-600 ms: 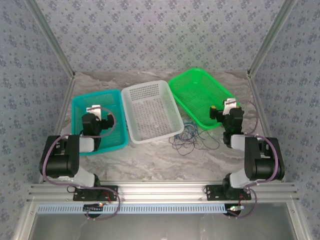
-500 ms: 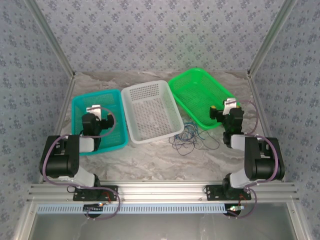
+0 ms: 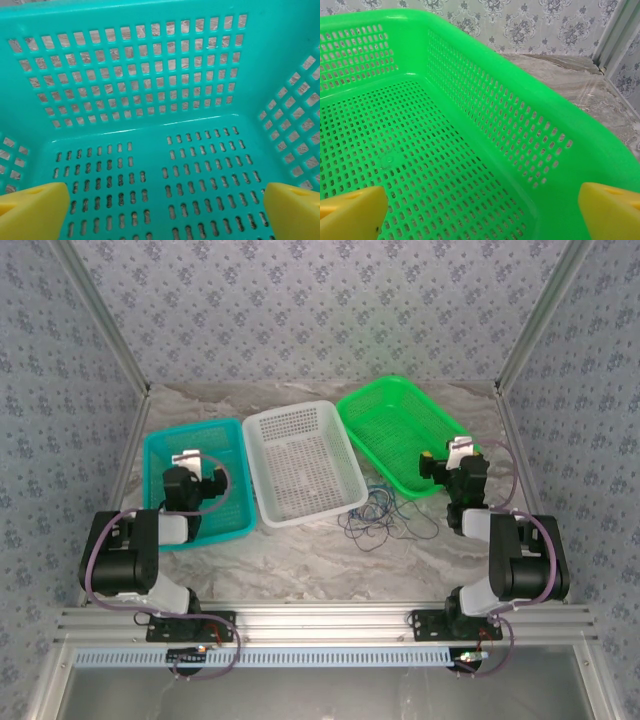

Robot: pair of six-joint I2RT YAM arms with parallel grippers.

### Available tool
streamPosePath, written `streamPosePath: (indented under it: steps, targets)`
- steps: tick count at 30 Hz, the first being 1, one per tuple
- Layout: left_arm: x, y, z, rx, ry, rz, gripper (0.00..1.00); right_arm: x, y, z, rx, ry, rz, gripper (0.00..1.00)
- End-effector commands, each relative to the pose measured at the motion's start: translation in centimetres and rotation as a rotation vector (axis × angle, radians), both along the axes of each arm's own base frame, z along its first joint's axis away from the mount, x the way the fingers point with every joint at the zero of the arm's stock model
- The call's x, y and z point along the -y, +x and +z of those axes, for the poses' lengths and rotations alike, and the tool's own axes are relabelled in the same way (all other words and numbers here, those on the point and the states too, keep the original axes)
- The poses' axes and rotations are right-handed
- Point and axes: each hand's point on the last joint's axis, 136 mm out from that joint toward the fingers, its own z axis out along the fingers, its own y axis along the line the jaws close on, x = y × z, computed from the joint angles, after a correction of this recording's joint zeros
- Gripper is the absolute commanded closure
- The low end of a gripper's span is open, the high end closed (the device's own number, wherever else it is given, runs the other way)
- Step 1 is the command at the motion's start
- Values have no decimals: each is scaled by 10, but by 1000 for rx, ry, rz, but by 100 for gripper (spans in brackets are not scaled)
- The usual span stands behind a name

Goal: Untangle the cables

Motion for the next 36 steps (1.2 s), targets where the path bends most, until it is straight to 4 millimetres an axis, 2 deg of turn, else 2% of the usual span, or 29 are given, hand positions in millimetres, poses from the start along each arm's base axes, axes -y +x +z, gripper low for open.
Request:
streamPosePath:
  steps: [1,7,11,16,18,20,24,28,30,32,36]
  targets:
    - [0,7,7,21,-19,-6,0,-3,-11,-31,-123,56,9,0]
    - [-1,10,12,-6,-22,-3,1,-2,-11,-26,-125,61,2,0]
    - [-6,16,34,-136,-31,39,1,-3,-9,-10,-244,102,5,5]
    - [-16,7,78,-88,-49,139,1,-12,-9,27,-265,121,32,5]
    - [-13,1,87,-110,-97,146,1,-20,-8,43,-293,144,58,3]
    - [1,-1,91,-145,-154,97,0,-32,-5,55,-324,153,98,2]
    - [14,-1,87,-214,-254,98,0,-56,8,69,-363,124,160,2]
    - [35,7,67,-346,-369,52,6,-80,33,58,-523,158,220,6]
    - [44,10,53,-438,-423,45,12,-86,46,37,-656,195,222,19]
    - [53,13,40,-503,-472,41,15,-92,49,14,-795,240,229,31]
    - [65,14,11,-621,-525,48,19,-90,61,-20,-876,304,176,31]
